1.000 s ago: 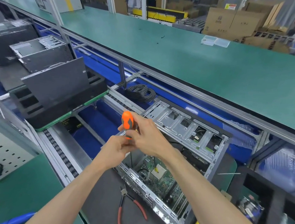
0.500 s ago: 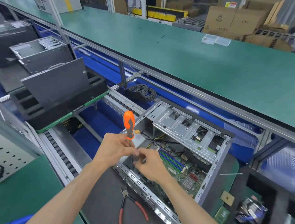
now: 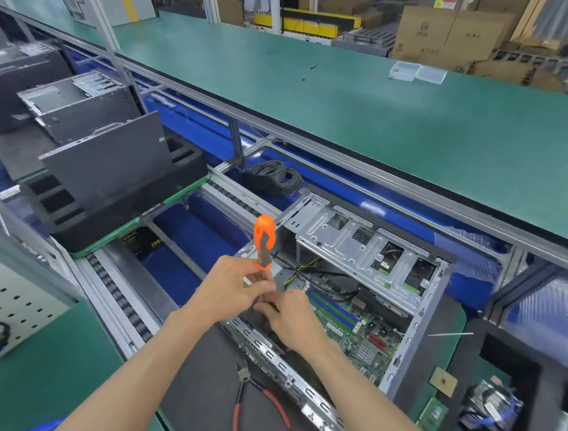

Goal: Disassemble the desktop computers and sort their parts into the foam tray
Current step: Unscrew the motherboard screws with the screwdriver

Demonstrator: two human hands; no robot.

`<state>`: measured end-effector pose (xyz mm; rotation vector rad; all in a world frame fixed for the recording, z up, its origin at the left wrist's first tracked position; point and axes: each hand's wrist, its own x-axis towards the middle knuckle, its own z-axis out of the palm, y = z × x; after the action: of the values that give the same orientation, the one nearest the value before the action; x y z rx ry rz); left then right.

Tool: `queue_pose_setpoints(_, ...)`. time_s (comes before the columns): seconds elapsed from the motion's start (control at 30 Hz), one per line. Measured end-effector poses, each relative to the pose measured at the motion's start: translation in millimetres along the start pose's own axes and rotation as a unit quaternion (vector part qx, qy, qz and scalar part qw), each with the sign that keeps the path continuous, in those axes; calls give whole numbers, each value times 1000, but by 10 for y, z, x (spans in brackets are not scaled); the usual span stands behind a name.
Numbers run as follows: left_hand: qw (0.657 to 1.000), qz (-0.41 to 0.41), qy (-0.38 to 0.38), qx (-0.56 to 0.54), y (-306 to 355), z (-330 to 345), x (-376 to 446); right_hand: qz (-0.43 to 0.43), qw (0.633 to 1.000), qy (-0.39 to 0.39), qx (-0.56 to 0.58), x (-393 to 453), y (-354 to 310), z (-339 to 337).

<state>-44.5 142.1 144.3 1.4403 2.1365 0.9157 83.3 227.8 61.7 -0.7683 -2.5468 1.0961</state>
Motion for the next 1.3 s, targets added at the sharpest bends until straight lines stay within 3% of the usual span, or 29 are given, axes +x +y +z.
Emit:
queue_pose_setpoints(0.17, 999, 39, -13, -13, 59, -77, 73, -8, 1000, 20, 20, 17, 14, -211)
queue_pose_setpoints(0.27, 1000, -20, -13, -7, 7, -40, 134, -5, 998, 39, 43, 15, 43, -353)
queue_pose_setpoints(0.5, 972, -61, -165, 158, -83, 593, 216, 15, 995, 85, 46, 4, 104, -731)
queue_pose_setpoints(0.93, 967, -71, -176, 172, 20, 1055, 472, 43, 988, 139, 46, -137, 188, -1018)
queue_pose_setpoints(1.0, 978, -102, -153, 99, 6, 1041, 458, 44, 988, 144, 31, -157, 239, -1054)
queue_pose_setpoints(1.03, 981, -127, -143, 11, 19, 1016, 448, 46, 988, 146, 26, -170, 269, -1068)
queue_pose_setpoints(1.13, 942, -156, -143, -261, 73, 879, 380, 49, 986, 159, 13, -214, 343, -1094)
queue_pose_setpoints(1.2, 919, -124, -213, -309, 135, 792, 301, 47, 986, 162, 15, -242, 358, -1101)
queue_pose_setpoints(1.3, 911, -55, -330, -241, 308, 811, 183, 45, 987, 155, 21, -263, 342, -1129)
